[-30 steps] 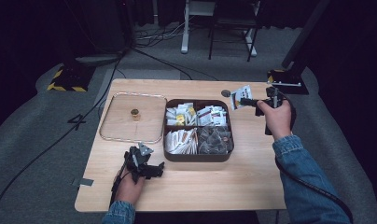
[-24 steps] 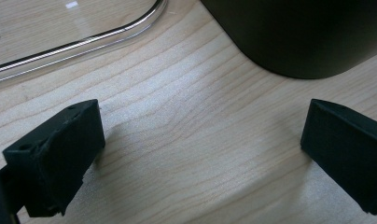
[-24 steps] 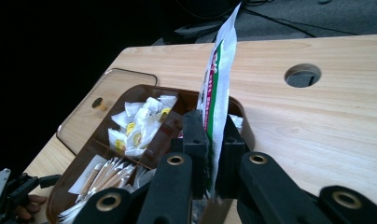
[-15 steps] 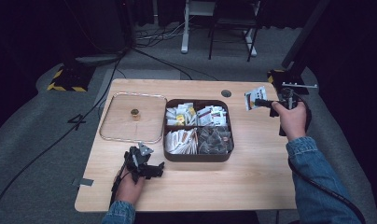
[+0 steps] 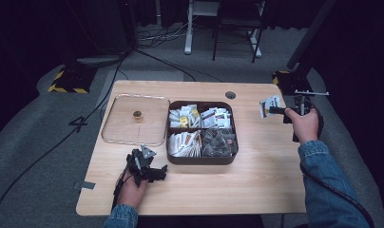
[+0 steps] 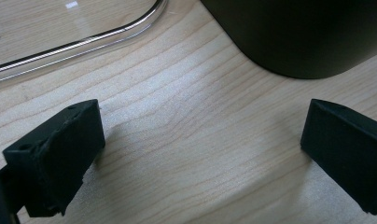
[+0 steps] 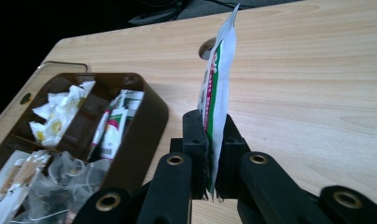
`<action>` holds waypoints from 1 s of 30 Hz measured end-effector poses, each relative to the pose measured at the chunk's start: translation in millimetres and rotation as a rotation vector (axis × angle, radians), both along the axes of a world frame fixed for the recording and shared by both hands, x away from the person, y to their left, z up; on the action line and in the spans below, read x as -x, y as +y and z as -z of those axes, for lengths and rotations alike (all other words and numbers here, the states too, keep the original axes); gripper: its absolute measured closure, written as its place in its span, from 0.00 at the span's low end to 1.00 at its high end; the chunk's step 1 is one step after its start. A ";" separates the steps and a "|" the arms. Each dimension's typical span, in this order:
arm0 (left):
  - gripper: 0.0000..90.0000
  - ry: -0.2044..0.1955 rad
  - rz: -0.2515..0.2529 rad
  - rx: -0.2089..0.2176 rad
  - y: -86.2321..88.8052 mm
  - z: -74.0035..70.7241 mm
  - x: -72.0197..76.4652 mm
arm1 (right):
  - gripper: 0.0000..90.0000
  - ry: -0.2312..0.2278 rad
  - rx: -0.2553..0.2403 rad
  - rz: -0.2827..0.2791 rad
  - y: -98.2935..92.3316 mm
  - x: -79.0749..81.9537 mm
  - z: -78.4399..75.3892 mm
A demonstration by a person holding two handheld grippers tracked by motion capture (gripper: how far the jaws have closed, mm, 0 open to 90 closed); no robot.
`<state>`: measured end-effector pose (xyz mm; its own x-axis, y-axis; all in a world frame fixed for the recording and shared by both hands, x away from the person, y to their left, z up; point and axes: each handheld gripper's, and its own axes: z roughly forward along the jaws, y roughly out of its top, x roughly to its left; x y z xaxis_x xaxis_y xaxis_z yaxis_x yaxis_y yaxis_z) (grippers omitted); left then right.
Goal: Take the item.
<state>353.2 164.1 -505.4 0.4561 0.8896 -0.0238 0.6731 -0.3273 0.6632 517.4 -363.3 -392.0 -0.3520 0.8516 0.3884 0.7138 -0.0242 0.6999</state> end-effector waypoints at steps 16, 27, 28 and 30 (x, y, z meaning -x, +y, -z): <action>0.00 0.000 0.000 0.000 0.0 0.0 0.0 | 0.95 0.052 0.058 0.018 -15.0 -3.4 33.5; 0.00 0.000 0.000 0.000 0.0 0.0 0.0 | 0.95 0.095 0.059 0.016 -16.0 -1.8 52.0; 0.00 0.000 0.000 0.000 0.0 0.0 0.0 | 0.95 0.107 0.055 0.011 -16.2 -1.4 55.3; 0.00 0.000 0.000 0.000 0.0 0.0 0.0 | 0.95 0.118 0.048 0.010 -16.1 -1.3 57.9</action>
